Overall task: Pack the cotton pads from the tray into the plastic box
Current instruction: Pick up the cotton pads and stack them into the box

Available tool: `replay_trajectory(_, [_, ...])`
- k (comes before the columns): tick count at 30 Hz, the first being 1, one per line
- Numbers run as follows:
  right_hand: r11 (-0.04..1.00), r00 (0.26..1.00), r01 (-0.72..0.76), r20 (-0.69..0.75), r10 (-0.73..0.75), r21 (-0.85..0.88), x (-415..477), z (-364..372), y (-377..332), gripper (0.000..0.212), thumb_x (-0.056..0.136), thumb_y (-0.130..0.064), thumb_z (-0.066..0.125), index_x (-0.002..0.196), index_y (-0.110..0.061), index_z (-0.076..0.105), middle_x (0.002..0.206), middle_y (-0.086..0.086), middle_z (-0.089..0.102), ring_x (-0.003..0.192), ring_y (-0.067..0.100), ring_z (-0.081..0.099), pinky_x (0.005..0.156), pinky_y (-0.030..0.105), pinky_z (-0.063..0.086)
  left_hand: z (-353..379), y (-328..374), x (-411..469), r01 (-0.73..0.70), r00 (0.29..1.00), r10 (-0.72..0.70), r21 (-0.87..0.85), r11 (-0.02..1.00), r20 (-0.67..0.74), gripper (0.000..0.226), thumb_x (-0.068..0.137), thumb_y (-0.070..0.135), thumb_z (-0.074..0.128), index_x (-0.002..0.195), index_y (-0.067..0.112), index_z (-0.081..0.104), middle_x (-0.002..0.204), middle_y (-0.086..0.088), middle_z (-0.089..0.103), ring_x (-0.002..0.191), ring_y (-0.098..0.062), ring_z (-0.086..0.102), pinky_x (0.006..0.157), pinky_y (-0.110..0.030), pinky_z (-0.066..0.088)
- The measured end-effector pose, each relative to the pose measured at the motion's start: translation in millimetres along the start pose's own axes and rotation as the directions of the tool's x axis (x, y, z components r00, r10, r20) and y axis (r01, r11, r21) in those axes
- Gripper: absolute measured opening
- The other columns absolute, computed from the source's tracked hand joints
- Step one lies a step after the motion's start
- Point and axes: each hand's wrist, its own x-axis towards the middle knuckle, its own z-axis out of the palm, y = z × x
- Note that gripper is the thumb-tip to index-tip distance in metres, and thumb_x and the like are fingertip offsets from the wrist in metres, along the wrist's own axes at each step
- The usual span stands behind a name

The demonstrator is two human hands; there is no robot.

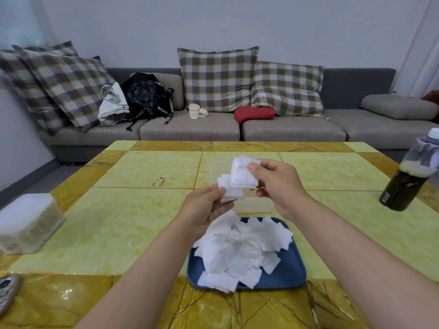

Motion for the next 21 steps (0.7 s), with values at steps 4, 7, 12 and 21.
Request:
replay_trajectory(4, [0.988, 0.999, 0.04, 0.023, -0.037, -0.152, -1.4, 7.0, 9.1, 0.008, 0.092, -0.017, 0.071, 0.092, -0.012, 0.077, 0.079, 0.007, 0.073, 0.055, 0.017, 0.055, 0.045, 0.026, 0.044, 6.4, 0.6, -6.1, -0.034, 0.993, 0.029, 0.044, 0.998, 0.118, 0.023, 0.099, 0.007, 0.058, 0.117, 0.003, 0.07, 0.109, -0.015, 0.076, 0.1, -0.023, 0.074, 0.079, -0.027, 0.062])
replay_trajectory(7, [0.972, 0.997, 0.069, -0.004, -0.071, -0.226, -1.0, 7.6, 10.2, 0.008, 0.09, -0.018, 0.072, 0.091, -0.013, 0.077, 0.076, 0.004, 0.073, 0.043, 0.008, 0.051, 0.046, 0.026, 0.043, 10.9, 2.0, -8.8, -0.037, 0.984, 0.033, 0.02, 0.999, 0.174, 0.025, 0.101, 0.012, 0.054, 0.119, 0.003, 0.069, 0.112, -0.016, 0.075, 0.102, -0.023, 0.074, 0.084, -0.03, 0.062])
replay_trajectory(12, [0.943, 0.991, 0.127, 0.001, -0.134, -0.308, -3.0, 5.7, 10.6, 0.009, 0.089, -0.019, 0.073, 0.083, -0.016, 0.078, 0.066, -0.005, 0.07, 0.039, -0.003, 0.051, 0.046, 0.017, 0.041, 10.9, 2.4, -8.3, -0.022, 0.991, 0.02, 0.021, 1.0, 0.129, 0.021, 0.099, 0.016, 0.061, 0.107, 0.001, 0.072, 0.102, -0.016, 0.077, 0.09, -0.021, 0.076, 0.079, -0.029, 0.063])
replay_trajectory(21, [0.961, 0.975, 0.096, -0.168, -0.143, -0.26, 0.2, 6.7, 10.8, 0.009, 0.087, -0.026, 0.076, 0.087, -0.018, 0.081, 0.085, -0.007, 0.077, 0.064, 0.015, 0.072, 0.06, 0.019, 0.051, 15.1, -1.1, -7.0, 0.072, 0.995, -0.062, -0.137, 0.988, 0.076, 0.021, 0.1, 0.008, 0.057, 0.115, -0.005, 0.064, 0.094, -0.017, 0.078, 0.08, -0.021, 0.077, 0.067, -0.028, 0.063])
